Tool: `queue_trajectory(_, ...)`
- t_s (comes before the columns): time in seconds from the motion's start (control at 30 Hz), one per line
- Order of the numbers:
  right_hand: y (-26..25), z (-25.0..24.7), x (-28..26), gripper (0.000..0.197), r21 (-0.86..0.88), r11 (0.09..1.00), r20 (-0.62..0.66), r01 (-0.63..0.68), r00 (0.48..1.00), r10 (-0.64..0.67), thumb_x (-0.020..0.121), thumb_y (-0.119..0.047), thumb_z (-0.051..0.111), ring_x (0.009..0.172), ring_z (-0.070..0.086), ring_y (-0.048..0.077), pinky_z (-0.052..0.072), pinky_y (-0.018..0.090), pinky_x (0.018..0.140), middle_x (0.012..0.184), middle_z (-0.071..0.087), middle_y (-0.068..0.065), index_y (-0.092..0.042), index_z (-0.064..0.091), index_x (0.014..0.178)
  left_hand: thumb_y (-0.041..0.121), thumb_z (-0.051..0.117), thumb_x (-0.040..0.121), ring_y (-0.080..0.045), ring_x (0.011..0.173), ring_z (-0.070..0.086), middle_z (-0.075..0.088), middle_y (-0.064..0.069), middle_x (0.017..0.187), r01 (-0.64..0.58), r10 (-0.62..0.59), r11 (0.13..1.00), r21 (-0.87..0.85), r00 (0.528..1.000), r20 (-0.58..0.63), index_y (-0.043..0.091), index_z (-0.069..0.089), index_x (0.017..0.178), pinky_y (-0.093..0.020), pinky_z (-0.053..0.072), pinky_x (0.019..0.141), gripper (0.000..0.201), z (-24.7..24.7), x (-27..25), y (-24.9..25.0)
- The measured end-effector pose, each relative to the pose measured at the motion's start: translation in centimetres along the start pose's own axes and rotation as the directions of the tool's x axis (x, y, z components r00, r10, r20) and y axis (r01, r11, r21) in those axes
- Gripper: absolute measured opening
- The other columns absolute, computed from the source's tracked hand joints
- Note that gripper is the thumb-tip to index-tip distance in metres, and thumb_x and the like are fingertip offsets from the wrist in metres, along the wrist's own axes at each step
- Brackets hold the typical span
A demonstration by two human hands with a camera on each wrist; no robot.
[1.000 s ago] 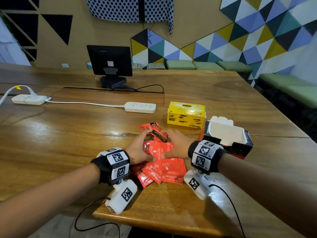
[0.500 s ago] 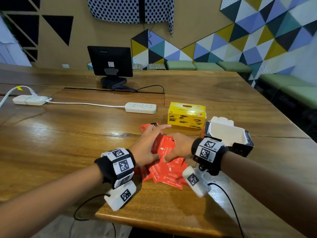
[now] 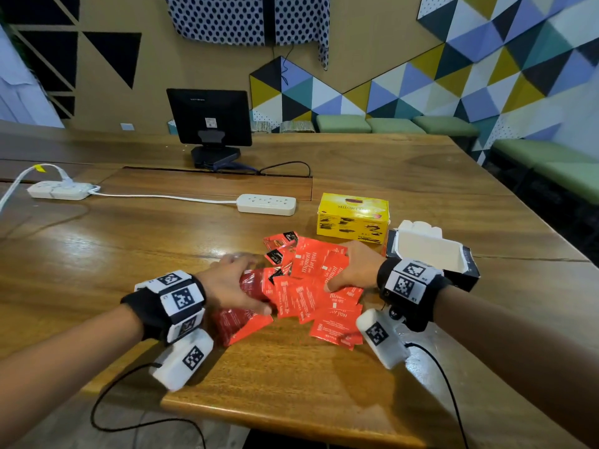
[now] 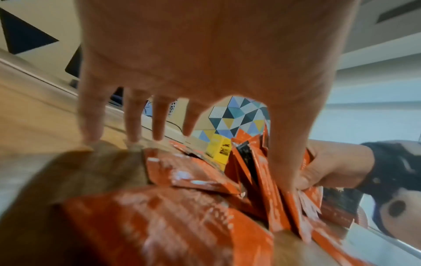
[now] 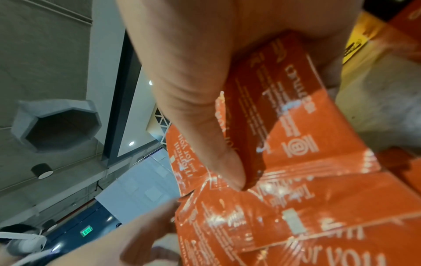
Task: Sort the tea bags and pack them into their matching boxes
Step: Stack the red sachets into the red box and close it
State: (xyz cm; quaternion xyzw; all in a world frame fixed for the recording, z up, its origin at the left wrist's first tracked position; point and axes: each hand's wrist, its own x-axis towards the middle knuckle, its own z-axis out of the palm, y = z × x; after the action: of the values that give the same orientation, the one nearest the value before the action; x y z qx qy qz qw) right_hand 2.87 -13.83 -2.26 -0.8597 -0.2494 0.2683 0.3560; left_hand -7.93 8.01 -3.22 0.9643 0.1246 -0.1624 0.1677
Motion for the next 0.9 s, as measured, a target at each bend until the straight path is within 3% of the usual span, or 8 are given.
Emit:
queue_trajectory(0.07,0.2,-0.3,0.0,0.035,-0.027,0.998,-0.01,-0.048,0.999,0.048,0.066,-0.007,0.08,0.087,0.069,0.029,0.056,0.043,0.083,0.099,0.072,0.016,-0.003,0.064,0.096,0.07,0.075,0.045,-0.024,0.127,0.037,0.031,-0.005,0.136,0.011,-0.018,0.993,0.119,0.998,0.054,0.027,0.03,0.137,-0.039,0.035,0.108,0.111,0.5,-0.4,-0.1)
queue_trajectory(0.13,0.4,-0.3,0.2,0.043,-0.054,0.992,-0.013,-0.112,0.994,0.112,0.064,-0.013,0.082,0.087,0.07,0.029,0.056,0.042,0.083,0.097,0.072,0.015,0.0,0.064,0.101,0.056,0.078,0.058,-0.021,0.119,0.042,0.036,-0.005,0.129,0.007,-0.01,0.989,0.144,1.0,0.02,0.024,0.035,0.133,-0.033,0.038,0.102,0.092,1.0,-0.3,0.0)
queue_trajectory(0.3,0.6,0.4,0.3,0.04,-0.091,0.978,0.0,-0.189,0.982,0.19,0.062,-0.023,0.083,0.084,0.069,0.023,0.056,0.038,0.083,0.094,0.072,0.008,-0.009,0.064,0.095,0.053,0.065,0.076,-0.023,0.113,0.052,0.044,-0.009,0.127,0.001,0.014,0.983,0.182,0.997,-0.079,0.02,0.042,0.127,-0.031,0.041,0.093,0.066,1.6,0.3,1.0)
queue_trajectory(0.47,0.4,0.3,0.1,0.039,-0.15,0.971,0.02,-0.184,0.982,0.189,0.066,-0.028,0.08,0.088,0.069,0.021,0.056,0.037,0.084,0.097,0.072,0.006,-0.012,0.064,0.099,0.073,0.035,0.077,-0.025,0.117,0.051,0.038,-0.01,0.139,0.028,-0.013,0.992,0.12,0.992,-0.124,0.024,0.03,0.14,-0.032,0.044,0.09,0.08,1.3,0.7,0.8)
queue_trajectory(0.57,0.9,-0.2,-0.2,0.053,-0.312,0.935,-0.004,-0.17,0.984,0.178,0.064,-0.043,0.079,0.093,0.066,0.019,0.054,0.032,0.085,0.107,0.069,0.002,-0.017,0.06,0.106,0.066,0.045,0.081,-0.026,0.121,0.049,0.038,-0.012,0.142,0.077,-0.072,0.993,0.087,0.996,-0.058,0.023,0.021,0.144,-0.031,0.043,0.094,0.08,0.1,0.1,0.3)
queue_trajectory(0.7,1.6,-0.6,-1.3,0.104,-0.274,0.939,0.001,-0.207,0.976,0.216,0.058,-0.048,0.081,0.113,0.057,0.022,0.048,0.038,0.095,0.133,0.052,0.002,-0.02,0.026,0.142,0.066,0.06,0.072,-0.026,0.125,0.046,0.036,-0.012,0.143,0.067,-0.068,0.992,0.111,0.998,0.006,0.022,0.017,0.145,-0.033,0.04,0.099,0.096,-0.4,-0.2,-0.1)
queue_trajectory(0.8,2.2,-0.3,-2.3,0.129,-0.414,0.897,0.027,-0.157,0.983,0.184,0.045,-0.059,0.082,0.131,0.039,0.023,0.038,0.045,0.107,0.147,0.033,0.003,-0.031,0.006,0.146,0.071,0.059,0.067,-0.029,0.12,0.047,0.036,-0.012,0.137,0.053,-0.05,0.987,0.154,0.999,-0.018,0.023,0.018,0.144,-0.04,0.045,0.098,0.1,-1.2,1.0,0.1)
queue_trajectory(0.9,2.5,0.8,-3.6,0.135,-0.573,0.811,0.019,-0.115,0.988,0.153,0.047,-0.056,0.083,0.137,0.026,0.026,0.031,0.049,0.111,0.149,0.019,0.003,-0.037,-0.008,0.144,0.084,0.045,0.062,-0.033,0.135,0.032,0.023,-0.013,0.151,-0.007,0.014,0.989,0.151,0.999,-0.042,0.027,0.019,0.145,-0.051,0.034,0.108,0.104,-1.9,3.6,0.9)
